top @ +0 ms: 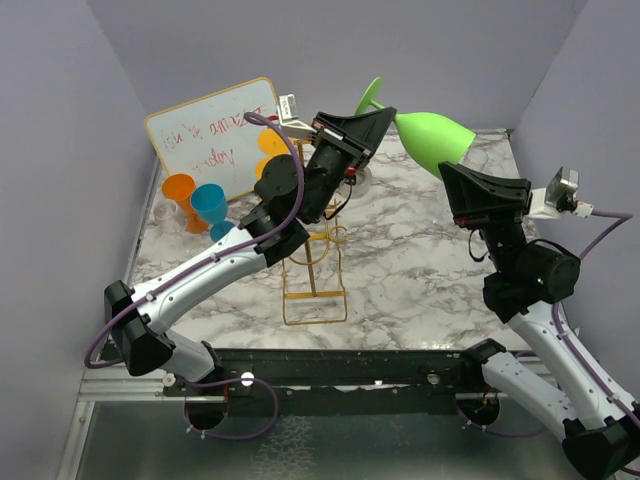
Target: Place the wine glass upside down on the wine glass rack
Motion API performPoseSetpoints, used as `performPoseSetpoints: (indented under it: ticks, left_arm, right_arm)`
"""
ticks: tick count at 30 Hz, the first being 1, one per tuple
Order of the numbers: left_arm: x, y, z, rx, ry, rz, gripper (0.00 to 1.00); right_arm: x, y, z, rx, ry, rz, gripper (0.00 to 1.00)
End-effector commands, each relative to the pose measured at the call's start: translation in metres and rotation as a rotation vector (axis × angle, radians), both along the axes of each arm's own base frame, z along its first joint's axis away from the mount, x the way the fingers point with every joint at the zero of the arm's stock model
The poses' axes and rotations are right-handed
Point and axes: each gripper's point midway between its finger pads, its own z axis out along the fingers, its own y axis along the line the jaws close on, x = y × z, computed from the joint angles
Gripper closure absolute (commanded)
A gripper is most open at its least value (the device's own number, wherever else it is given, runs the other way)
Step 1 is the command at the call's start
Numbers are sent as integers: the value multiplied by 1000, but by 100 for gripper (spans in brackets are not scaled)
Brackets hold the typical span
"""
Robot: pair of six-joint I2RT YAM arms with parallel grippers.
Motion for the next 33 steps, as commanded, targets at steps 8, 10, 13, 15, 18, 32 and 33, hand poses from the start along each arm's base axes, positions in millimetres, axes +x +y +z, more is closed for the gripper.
performPoseSetpoints:
  ticks: [8, 10, 13, 15, 18, 32, 33]
  left_arm:
    - [-13, -6, 23, -46, -88, -67, 90]
    - [-11, -4, 21, -40, -93, -50, 100]
    - [-9, 1, 20, -23, -117, -13, 100]
    - [-7, 4, 21, -9, -141, 11, 100]
    - [-7, 8, 25, 10, -184, 35, 100]
    - [24, 58, 35, 287, -468, -4, 100]
    - [26, 65, 35, 329, -484, 8, 100]
  right_arm:
    - [-17, 15, -15, -87, -55, 81, 99]
    - [-16, 15, -15, -87, -40, 82, 99]
    - [-11, 12, -17, -75, 6, 71, 97]
    - [-7, 9, -18, -62, 43, 54, 90]
    - [-3, 3, -18, -40, 79, 29, 70]
    - [7, -14, -33, -28, 208, -68, 38]
    - [6, -16, -32, -27, 210, -77, 38]
